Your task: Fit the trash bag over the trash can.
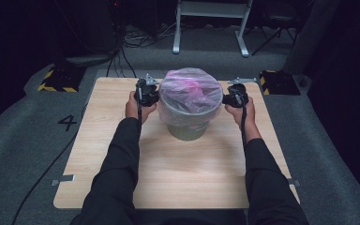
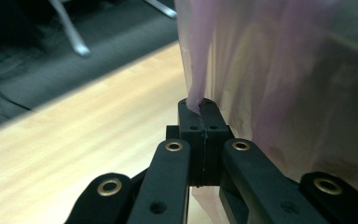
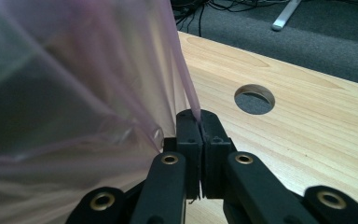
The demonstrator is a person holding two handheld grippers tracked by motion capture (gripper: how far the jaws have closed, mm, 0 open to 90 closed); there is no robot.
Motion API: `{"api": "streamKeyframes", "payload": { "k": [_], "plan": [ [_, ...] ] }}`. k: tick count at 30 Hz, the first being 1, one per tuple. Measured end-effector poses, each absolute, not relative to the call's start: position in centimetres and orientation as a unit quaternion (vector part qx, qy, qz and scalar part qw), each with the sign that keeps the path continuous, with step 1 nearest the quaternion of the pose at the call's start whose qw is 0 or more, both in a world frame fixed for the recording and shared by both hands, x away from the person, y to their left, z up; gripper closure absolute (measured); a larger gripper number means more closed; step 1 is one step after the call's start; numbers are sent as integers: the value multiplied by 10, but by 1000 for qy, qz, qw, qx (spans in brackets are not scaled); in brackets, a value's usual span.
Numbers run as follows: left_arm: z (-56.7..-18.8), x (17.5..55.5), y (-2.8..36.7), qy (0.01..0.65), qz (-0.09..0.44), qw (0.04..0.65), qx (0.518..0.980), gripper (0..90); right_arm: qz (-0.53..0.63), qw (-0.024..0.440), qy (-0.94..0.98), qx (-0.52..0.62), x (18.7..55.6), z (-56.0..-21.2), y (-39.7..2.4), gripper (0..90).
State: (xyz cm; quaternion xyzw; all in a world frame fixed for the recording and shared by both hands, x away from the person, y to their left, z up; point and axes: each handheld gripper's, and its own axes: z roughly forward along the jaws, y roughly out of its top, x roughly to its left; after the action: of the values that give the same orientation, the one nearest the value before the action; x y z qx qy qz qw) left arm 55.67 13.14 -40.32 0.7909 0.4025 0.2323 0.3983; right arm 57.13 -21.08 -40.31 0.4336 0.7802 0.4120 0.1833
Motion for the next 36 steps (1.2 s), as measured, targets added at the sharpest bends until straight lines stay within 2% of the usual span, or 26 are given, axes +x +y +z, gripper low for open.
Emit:
{"api": "streamKeyframes", "payload": {
  "k": [8, 12, 23, 29, 32, 34, 36],
  "plan": [
    [-397, 568, 123, 427, 227, 350, 802, 900, 392, 188, 785, 441, 575, -398, -203, 887],
    [-397, 574, 122, 443, 217, 348, 798, 900, 388, 186, 786, 444, 577, -397, -202, 886],
    [-408, 591, 123, 472, 124, 359, 795, 900, 414, 166, 768, 460, 582, -400, -207, 886],
    [-415, 594, 123, 483, 107, 360, 791, 898, 420, 157, 764, 464, 584, -402, -209, 883],
    [-413, 589, 129, 480, 134, 374, 782, 816, 433, 165, 762, 453, 579, -400, -210, 852],
    [-412, 583, 137, 479, 150, 385, 774, 672, 435, 173, 763, 446, 575, -399, -212, 834],
    [-411, 574, 148, 454, 164, 405, 776, 622, 438, 183, 763, 438, 569, -398, -215, 751]
  ]
}}
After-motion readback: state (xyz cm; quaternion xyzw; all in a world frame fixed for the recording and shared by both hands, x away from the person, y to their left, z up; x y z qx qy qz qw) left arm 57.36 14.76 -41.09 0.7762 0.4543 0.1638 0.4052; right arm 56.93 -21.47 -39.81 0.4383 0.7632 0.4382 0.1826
